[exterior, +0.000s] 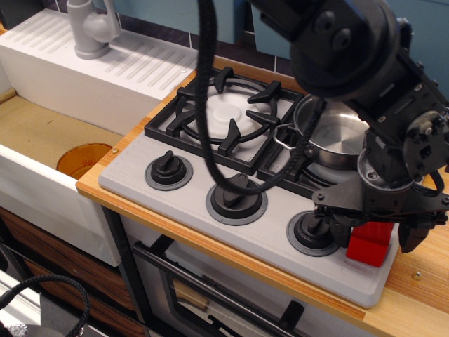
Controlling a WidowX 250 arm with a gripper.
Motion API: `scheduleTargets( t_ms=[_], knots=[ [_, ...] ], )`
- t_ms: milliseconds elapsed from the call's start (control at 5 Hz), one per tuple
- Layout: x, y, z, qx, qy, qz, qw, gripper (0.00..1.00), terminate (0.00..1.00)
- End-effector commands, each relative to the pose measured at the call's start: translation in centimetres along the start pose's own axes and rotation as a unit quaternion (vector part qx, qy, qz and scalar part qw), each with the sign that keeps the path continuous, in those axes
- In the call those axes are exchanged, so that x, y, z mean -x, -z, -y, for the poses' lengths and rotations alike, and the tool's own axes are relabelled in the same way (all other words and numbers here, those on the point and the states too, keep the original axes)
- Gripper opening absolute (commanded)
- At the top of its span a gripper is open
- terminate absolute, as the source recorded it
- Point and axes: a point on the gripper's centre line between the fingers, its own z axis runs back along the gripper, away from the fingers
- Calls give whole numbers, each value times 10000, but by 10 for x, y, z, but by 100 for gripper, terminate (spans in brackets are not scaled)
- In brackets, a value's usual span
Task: Put redcube in pan and put pan on stove
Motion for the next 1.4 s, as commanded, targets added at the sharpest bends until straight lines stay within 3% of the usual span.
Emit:
scheduleTargets(
  t_ms=[0, 400, 600, 800, 1000, 1200],
  knots=[
    [-2, -13, 6, -135, -13, 14, 9999, 0, 0],
    [-15, -68, 9, -568, 30, -125, 9983, 0, 0],
    [-35, -96, 12, -749, 127, -227, 9969, 0, 0],
    [-65, -109, 16, -793, 263, -280, 9961, 0, 0],
    [-94, -108, 20, -769, 400, -348, 9956, 0, 0],
    [-117, -92, 19, -597, 562, -394, 9959, 0, 0]
  ],
)
